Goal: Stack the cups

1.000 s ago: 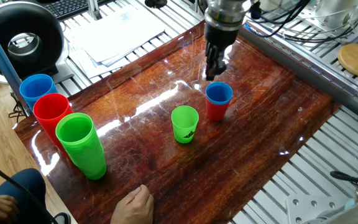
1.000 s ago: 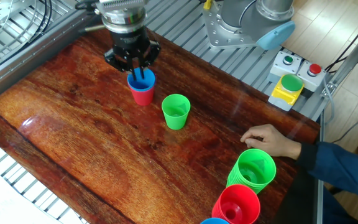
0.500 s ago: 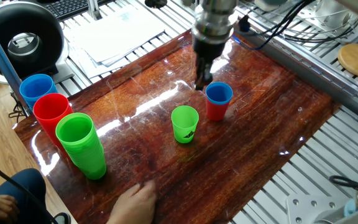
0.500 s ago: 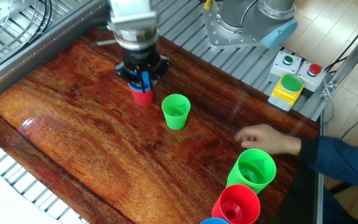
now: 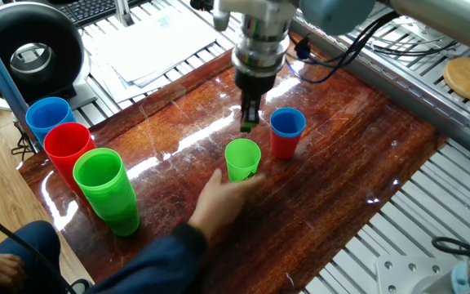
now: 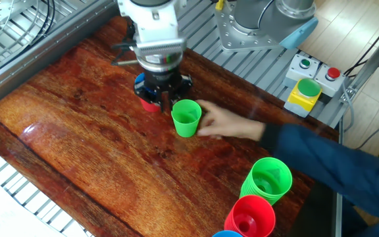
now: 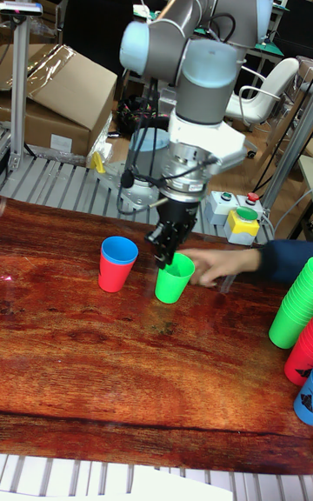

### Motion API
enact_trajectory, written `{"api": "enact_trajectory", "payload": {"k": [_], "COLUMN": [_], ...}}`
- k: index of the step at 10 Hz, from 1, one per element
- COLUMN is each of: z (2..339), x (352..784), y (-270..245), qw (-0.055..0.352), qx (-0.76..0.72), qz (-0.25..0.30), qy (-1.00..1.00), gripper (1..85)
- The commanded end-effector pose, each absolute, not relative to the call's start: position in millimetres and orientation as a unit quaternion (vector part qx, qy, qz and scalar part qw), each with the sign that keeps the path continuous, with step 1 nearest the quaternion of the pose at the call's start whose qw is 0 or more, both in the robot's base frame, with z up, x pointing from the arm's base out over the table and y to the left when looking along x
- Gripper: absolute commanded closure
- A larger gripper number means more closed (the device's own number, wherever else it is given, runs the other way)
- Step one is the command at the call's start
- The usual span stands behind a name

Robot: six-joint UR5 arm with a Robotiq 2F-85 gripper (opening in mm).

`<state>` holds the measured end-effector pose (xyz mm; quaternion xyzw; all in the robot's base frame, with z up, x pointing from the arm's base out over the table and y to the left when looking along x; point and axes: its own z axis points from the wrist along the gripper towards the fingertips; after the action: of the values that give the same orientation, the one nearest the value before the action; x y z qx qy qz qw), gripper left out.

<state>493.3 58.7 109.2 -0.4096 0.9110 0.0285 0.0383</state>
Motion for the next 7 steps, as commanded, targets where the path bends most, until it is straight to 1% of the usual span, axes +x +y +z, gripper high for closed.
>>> {"api": "enact_trajectory", "payload": {"k": [1, 7], "z": [102.7, 104.8], "x": [496.9, 506.7], "y": [73.5, 69.2], "qw": [0.046, 0.052], "qx": [-0.402, -0.411], "qz": [0.031, 0.021], "qy": [0.914, 0.910], "gripper": [61.3, 62.0]}}
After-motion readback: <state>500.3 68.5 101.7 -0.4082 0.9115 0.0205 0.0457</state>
